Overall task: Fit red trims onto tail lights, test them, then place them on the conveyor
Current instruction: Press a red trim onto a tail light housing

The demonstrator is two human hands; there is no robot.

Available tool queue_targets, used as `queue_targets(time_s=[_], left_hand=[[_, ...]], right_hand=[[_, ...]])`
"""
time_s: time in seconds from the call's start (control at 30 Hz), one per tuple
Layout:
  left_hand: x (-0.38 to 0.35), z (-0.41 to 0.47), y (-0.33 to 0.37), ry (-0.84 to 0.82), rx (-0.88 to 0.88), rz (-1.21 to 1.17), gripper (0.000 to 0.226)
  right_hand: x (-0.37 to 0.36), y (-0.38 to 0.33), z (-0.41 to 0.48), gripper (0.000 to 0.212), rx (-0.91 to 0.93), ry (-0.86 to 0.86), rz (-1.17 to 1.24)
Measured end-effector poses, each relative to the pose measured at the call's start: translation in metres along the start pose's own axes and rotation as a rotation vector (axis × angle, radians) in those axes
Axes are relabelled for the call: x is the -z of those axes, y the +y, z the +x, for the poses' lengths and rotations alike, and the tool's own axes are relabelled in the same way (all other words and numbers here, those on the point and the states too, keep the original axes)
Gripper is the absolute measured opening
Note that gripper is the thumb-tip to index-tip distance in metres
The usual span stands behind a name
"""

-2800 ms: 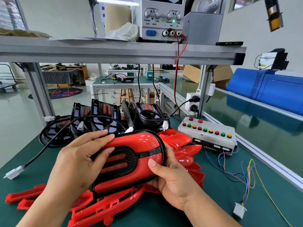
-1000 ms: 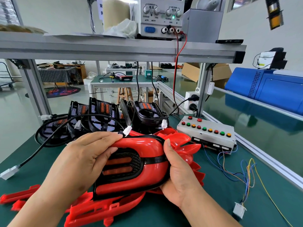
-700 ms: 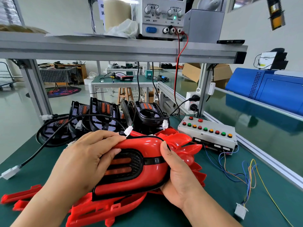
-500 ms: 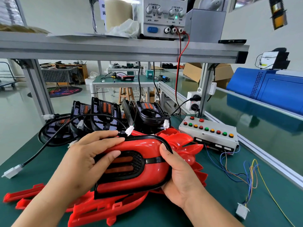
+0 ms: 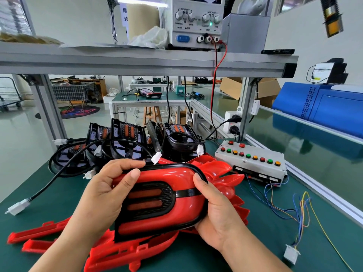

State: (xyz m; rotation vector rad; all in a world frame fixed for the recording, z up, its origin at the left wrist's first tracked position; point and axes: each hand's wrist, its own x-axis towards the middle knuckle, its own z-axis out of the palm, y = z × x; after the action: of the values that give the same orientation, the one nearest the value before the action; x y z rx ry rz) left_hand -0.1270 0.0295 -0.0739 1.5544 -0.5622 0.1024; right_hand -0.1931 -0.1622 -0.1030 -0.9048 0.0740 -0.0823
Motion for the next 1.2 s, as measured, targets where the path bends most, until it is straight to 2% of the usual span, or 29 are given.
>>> queue_targets(time_s=[0.23,0.33,0.43,0.53,0.6,0.97,1.2], left_hand=[[-0.005,-0.001,0.003,0.11,-0.064,0.121,0.015],[-0.008,-0.002,0.0,0.106,0.022,-0.072,0.019],[-0.001,-0.001,-0.003,0.055,0.127,-0.275,0.032],[0.002,0.001,-0.002,-0.07,0.211,-0.394,0.037],[0.0,0.002,-0.003,-0.069,0.248,-0.448,0.036],[-0.01,0.005,0.001,-0.008,0.297,-0.525,0.032],[-0.013,0.01,-0.003,0.035,0.269,-0.505,0.04]], right_hand=[[-0.001,0.002,0.0,0.05,0.028,-0.036,-0.045],[0.0,0.001,0.0,0.05,0.039,-0.024,-0.03],[0.002,-0.001,0.001,0.049,0.07,-0.019,0.0],[0.004,-0.002,0.002,0.05,0.093,-0.004,0.026],[0.003,-0.002,0.003,0.052,0.093,0.012,0.024],[0.003,0.002,0.01,0.054,0.108,0.076,0.046],[0.002,0.002,0.013,0.048,0.136,0.096,0.051]])
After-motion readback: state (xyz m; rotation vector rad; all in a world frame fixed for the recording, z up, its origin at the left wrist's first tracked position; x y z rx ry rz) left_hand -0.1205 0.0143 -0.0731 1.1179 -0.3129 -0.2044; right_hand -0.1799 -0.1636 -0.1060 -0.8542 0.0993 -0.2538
